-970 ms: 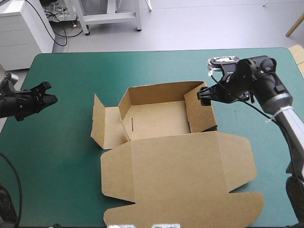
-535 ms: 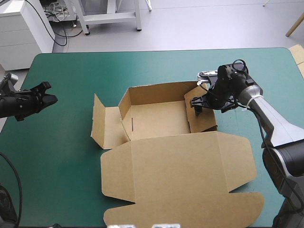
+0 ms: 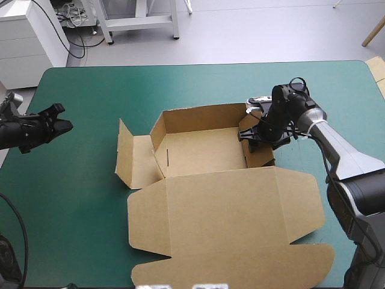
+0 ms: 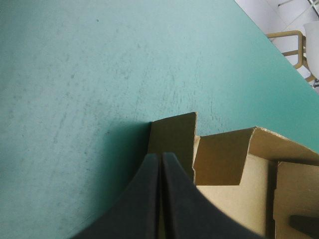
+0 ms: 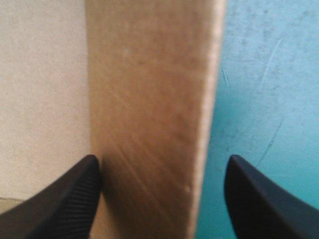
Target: Fold the box
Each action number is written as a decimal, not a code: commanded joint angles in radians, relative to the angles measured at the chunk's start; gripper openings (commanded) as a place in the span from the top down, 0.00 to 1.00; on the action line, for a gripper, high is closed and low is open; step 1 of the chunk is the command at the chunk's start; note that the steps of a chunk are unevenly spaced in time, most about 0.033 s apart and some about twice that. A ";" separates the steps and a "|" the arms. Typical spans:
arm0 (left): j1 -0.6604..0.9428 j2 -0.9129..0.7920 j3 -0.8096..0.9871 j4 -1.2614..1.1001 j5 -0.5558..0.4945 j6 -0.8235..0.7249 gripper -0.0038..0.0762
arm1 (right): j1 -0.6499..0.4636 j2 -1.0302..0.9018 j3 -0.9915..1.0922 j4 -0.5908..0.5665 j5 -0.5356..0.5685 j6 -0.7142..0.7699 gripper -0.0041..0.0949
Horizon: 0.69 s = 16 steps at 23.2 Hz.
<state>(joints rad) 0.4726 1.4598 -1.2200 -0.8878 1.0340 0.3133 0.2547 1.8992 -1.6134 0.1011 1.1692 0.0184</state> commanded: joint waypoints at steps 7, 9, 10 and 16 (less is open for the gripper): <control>0.000 -0.032 -0.025 -0.063 -0.035 -0.004 0.96 | -0.002 -0.082 -0.062 0.004 0.000 -0.038 0.98; 0.000 -0.030 -0.025 -0.058 -0.040 0.002 0.96 | -0.002 -0.111 -0.100 0.006 0.000 -0.040 0.98; 0.000 -0.028 -0.025 -0.054 -0.040 0.004 0.96 | -0.002 -0.135 -0.129 0.006 0.000 -0.040 0.98; 0.000 -0.003 -0.025 -0.027 -0.025 0.019 0.96 | -0.010 -0.281 -0.176 0.000 0.000 -0.055 0.98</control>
<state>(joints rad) 0.4726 1.4792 -1.2200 -0.8762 1.0097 0.3253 0.2548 1.7481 -1.7464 0.0824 1.1840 -0.0272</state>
